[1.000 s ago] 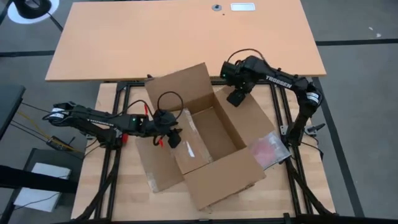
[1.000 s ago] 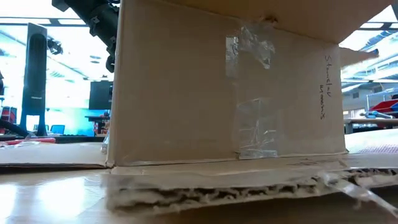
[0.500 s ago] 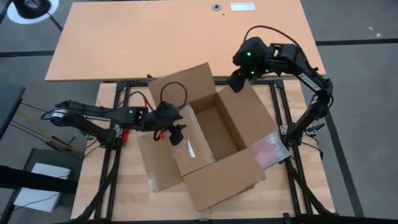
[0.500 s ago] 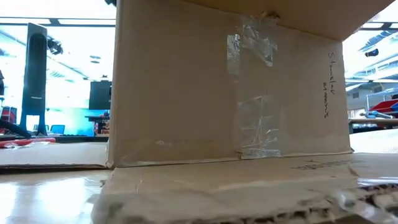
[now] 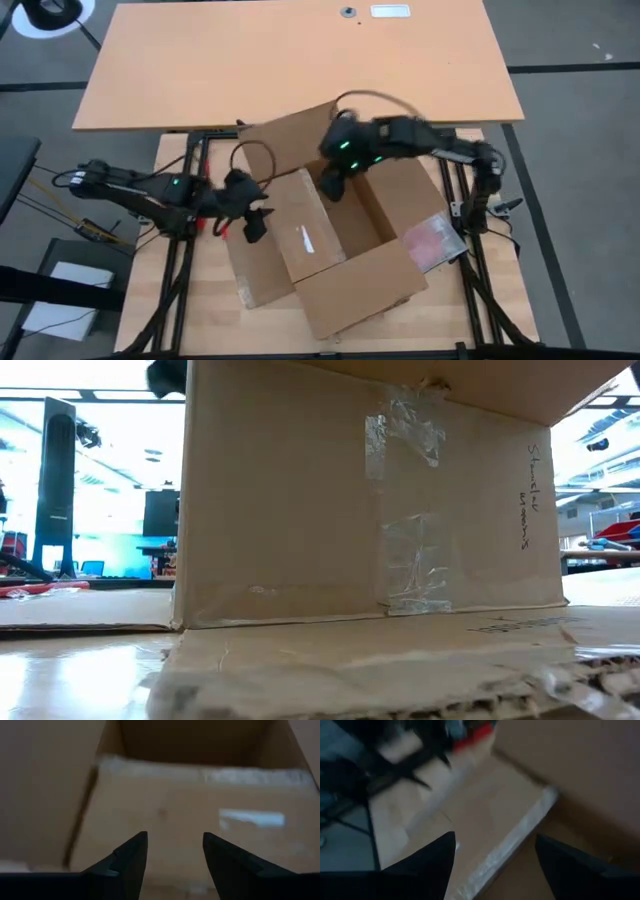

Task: Unpack boxes
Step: Break down the cardboard box until it is fully flat using the red cutter

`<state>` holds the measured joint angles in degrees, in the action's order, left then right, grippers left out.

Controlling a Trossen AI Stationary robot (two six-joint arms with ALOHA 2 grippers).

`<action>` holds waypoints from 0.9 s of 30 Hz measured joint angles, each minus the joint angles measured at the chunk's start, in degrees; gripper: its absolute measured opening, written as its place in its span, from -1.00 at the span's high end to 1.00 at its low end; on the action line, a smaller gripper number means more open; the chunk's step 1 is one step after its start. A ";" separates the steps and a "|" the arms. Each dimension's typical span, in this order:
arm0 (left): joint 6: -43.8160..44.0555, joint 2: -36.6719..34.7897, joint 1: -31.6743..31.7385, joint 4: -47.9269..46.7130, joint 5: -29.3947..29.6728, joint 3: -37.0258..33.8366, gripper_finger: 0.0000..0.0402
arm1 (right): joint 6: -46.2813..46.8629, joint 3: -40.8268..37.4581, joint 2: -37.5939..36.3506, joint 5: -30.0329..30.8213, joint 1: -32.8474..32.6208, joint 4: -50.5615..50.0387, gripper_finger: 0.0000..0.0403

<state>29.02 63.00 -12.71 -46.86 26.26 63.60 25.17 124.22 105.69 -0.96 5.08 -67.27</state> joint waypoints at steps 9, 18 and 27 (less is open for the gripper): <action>15.79 -6.76 -11.52 0.39 -1.94 -13.05 -0.01 | -5.63 -0.10 12.73 -6.04 0.79 -11.25 -0.28; 18.12 -2.33 -16.63 2.31 -2.09 -19.87 -0.01 | -21.79 -0.09 14.43 -3.65 2.55 -19.42 -0.24; 7.02 1.80 -15.01 16.63 0.54 -24.65 -0.01 | -35.51 -5.63 14.32 -3.35 -0.96 -9.78 -0.08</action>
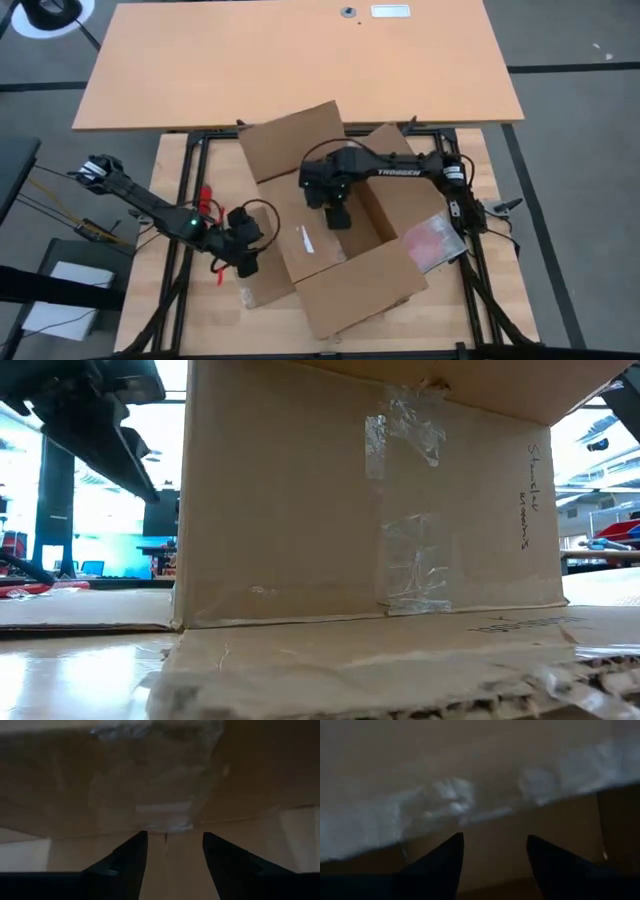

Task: Unpack boxes
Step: Break down the cardboard box until it is fully flat using the red cutter

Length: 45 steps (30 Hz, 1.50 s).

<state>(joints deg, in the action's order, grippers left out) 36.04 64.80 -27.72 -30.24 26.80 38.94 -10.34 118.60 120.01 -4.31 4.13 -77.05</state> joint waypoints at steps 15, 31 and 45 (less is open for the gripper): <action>-1.11 0.83 2.43 5.35 1.00 -0.86 -0.01 | 4.13 8.00 -3.30 -4.36 -3.63 17.40 0.07; -2.61 1.09 6.61 11.91 3.66 -1.05 -0.01 | 12.18 8.12 5.77 -5.19 -4.92 37.53 0.14; 19.23 0.80 -3.63 -12.00 -16.21 -1.54 -0.01 | 14.32 4.50 6.50 -4.83 -5.62 44.11 0.15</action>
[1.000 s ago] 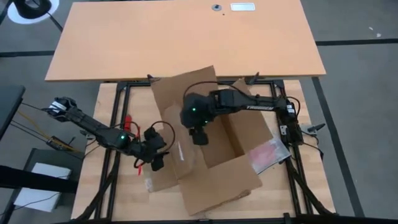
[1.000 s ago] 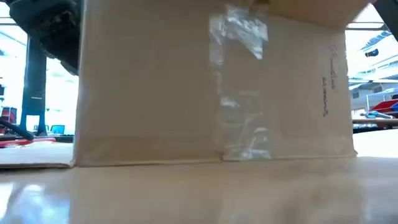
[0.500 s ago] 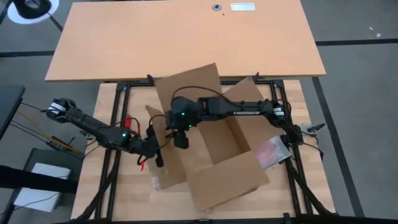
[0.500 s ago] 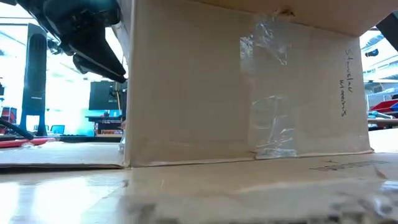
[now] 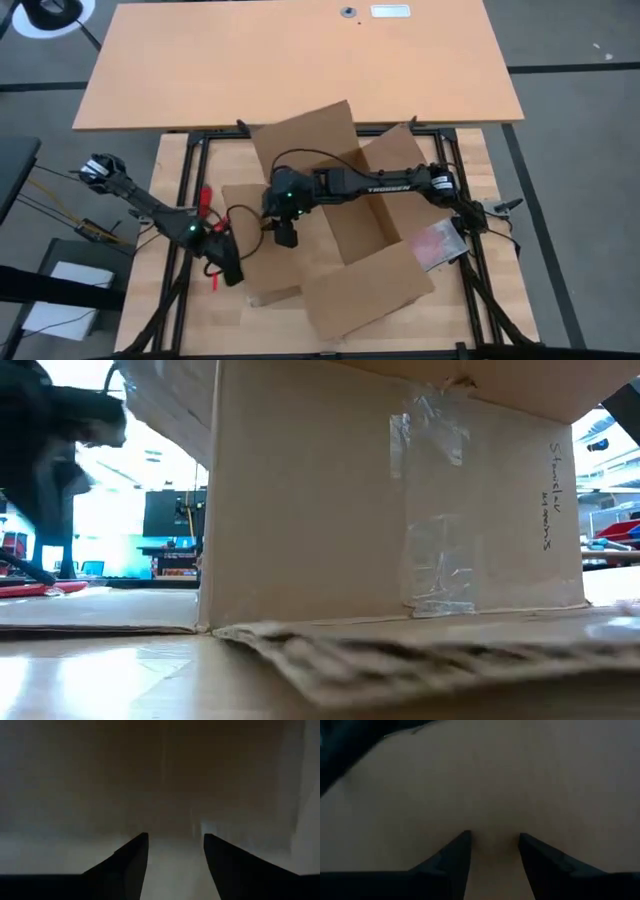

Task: Unpack boxes
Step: Break down the cardboard box until it is fully flat using the red cutter

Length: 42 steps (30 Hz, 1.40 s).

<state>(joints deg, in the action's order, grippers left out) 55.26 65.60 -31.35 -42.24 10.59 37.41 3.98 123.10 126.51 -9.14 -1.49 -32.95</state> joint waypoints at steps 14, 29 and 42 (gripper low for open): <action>12.82 -10.59 -8.35 -6.24 -14.29 7.93 -0.01 | -4.33 -3.06 -1.18 1.71 -0.16 -4.19 0.17; 9.78 -20.73 -8.41 -9.43 2.24 31.89 -0.01 | -2.20 -0.66 -13.09 6.24 2.95 -9.71 0.06; -22.47 -17.03 -5.16 4.63 24.54 36.79 -0.01 | -3.64 -1.74 -25.93 -5.76 -4.10 -50.61 -0.29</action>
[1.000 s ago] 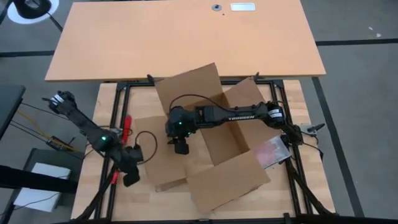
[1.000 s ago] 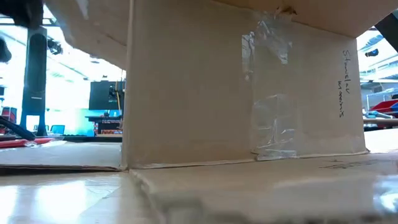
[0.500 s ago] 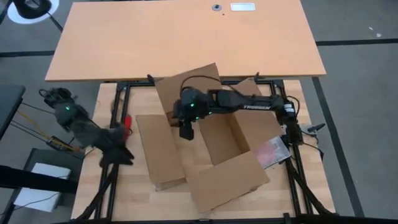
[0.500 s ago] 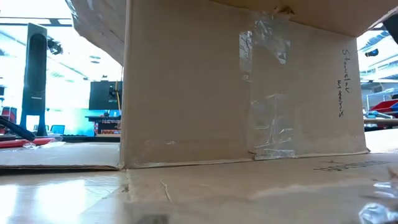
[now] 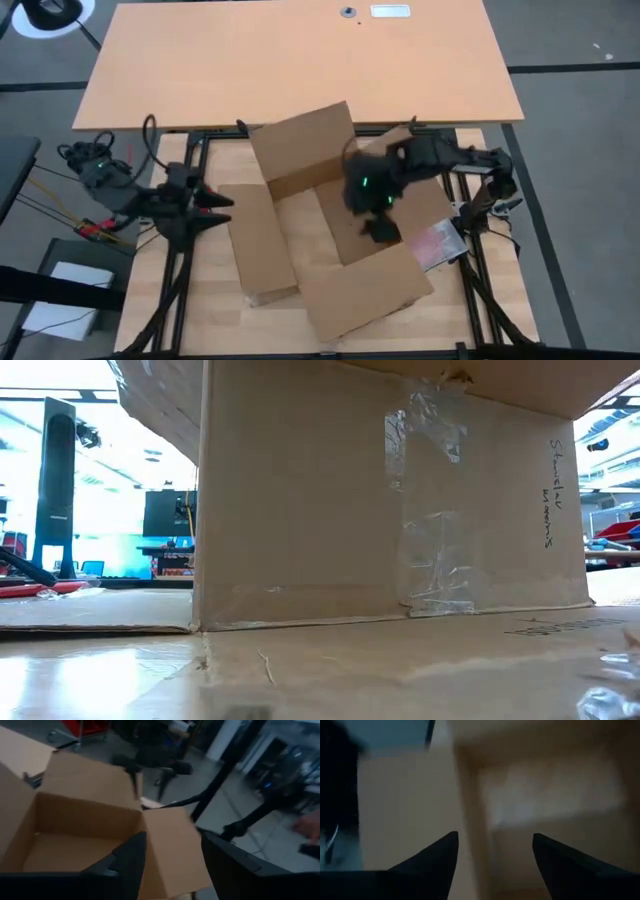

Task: Unpack boxes
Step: Break down the cardboard box until it is fully flat using the red cutter

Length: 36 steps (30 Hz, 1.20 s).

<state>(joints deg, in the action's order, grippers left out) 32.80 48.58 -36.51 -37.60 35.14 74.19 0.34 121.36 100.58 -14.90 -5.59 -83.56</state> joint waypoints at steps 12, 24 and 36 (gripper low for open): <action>3.82 2.30 2.08 -2.65 -3.15 -1.31 -0.01 | 2.14 -21.93 0.61 0.20 -8.82 6.50 -0.26; 4.66 2.47 2.08 -2.67 -3.32 -1.36 -0.01 | 6.17 -38.85 0.50 1.52 -8.23 18.00 0.02; 4.97 2.32 2.08 -2.78 -1.80 0.29 -0.01 | 7.95 -21.37 -3.16 0.00 -5.94 4.95 0.86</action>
<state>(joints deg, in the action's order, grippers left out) 37.76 50.89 -34.44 -40.38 33.34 74.48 8.29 99.99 97.41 -14.89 -11.53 -78.61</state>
